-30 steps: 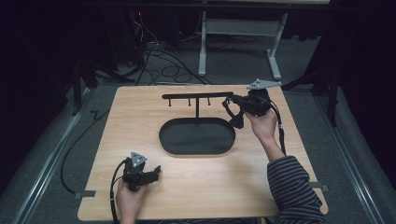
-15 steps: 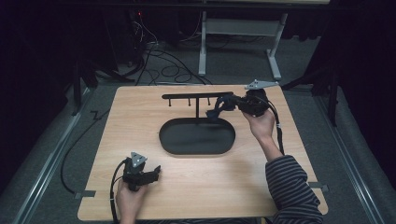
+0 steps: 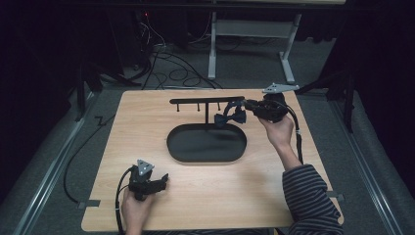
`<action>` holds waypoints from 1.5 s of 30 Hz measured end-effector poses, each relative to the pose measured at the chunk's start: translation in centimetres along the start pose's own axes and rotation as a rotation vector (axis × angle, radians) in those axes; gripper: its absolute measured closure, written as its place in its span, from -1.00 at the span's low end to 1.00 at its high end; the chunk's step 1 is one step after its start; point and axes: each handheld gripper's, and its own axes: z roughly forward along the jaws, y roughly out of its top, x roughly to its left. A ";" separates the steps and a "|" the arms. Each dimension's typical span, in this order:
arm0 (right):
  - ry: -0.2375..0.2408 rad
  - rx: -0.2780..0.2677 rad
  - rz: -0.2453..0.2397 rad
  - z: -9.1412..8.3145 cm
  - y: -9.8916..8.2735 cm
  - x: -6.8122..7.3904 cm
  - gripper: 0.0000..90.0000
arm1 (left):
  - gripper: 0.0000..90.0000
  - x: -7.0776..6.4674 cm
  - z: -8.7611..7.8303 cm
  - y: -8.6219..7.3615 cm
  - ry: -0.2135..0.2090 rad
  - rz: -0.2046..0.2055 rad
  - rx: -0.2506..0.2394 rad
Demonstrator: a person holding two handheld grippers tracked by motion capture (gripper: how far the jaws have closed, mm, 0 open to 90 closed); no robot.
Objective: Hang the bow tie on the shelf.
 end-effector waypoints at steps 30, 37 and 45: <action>0.040 -0.028 0.055 -3.1 -1.8 -1.0 0.32 | -0.52 0.0 0.0 0.0 0.000 0.000 0.000; 0.044 -0.043 0.062 -4.0 -2.4 -1.3 0.29 | -0.52 0.0 0.0 0.0 0.000 0.000 0.000; 0.045 -0.049 0.078 -5.0 -3.3 -1.5 0.28 | -0.52 0.0 0.0 0.0 -0.001 0.000 0.000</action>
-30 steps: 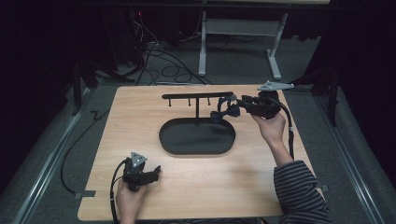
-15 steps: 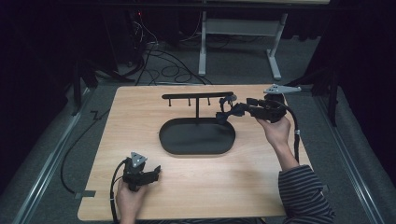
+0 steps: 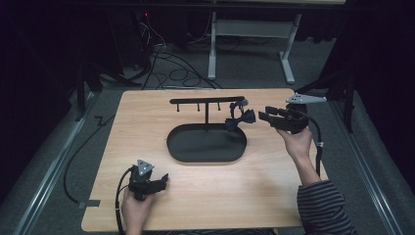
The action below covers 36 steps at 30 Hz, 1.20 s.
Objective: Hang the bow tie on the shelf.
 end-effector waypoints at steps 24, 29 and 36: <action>-0.029 -0.035 -0.001 -3.2 -1.4 -0.8 0.28 | -0.52 0.0 0.0 0.0 0.001 0.000 0.000; -0.032 -0.041 0.003 -3.8 -1.6 -0.9 0.28 | -0.52 0.0 0.0 0.0 0.001 0.000 0.000; -0.038 -0.047 -0.001 -4.5 -2.1 -0.7 0.28 | -0.52 0.0 0.0 0.0 0.001 0.000 0.000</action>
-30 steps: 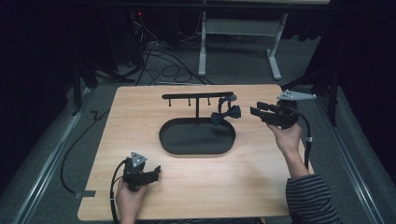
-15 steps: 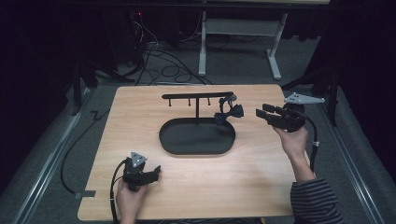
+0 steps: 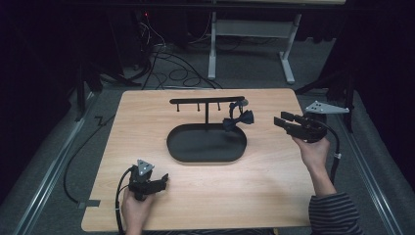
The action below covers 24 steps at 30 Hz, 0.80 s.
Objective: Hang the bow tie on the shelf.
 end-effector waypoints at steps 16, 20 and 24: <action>-0.015 -0.012 0.020 -1.3 -1.6 -0.6 0.28 | -0.52 0.0 0.0 0.0 0.000 0.000 0.000; -0.020 -0.017 0.027 -1.7 -1.9 -0.7 0.28 | -0.52 0.0 0.0 0.0 0.000 0.000 0.000; -0.024 -0.030 0.033 -2.2 -2.3 -0.8 0.28 | -0.52 0.0 0.0 0.0 0.000 0.000 0.000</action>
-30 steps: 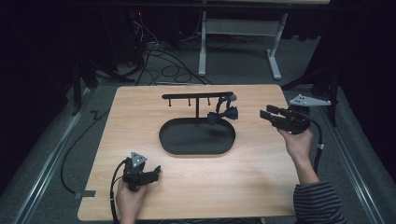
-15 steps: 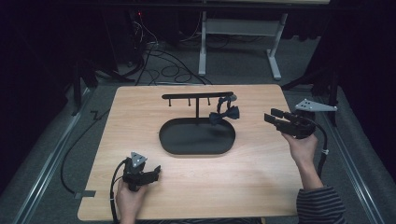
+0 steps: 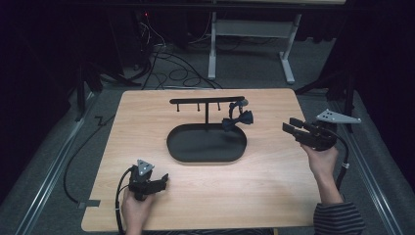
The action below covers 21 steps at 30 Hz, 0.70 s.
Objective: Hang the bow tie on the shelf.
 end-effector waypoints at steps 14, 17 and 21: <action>0.011 -0.001 0.024 -0.5 -1.5 -0.1 0.28 | -0.52 0.0 0.0 0.0 0.000 0.000 0.000; 0.014 0.004 0.026 -0.5 -1.9 -0.1 0.28 | -0.52 0.0 0.0 0.0 0.000 0.000 0.000; 0.017 0.004 0.032 -0.4 -2.3 0.0 0.28 | -0.52 0.0 0.0 0.0 0.000 0.000 0.000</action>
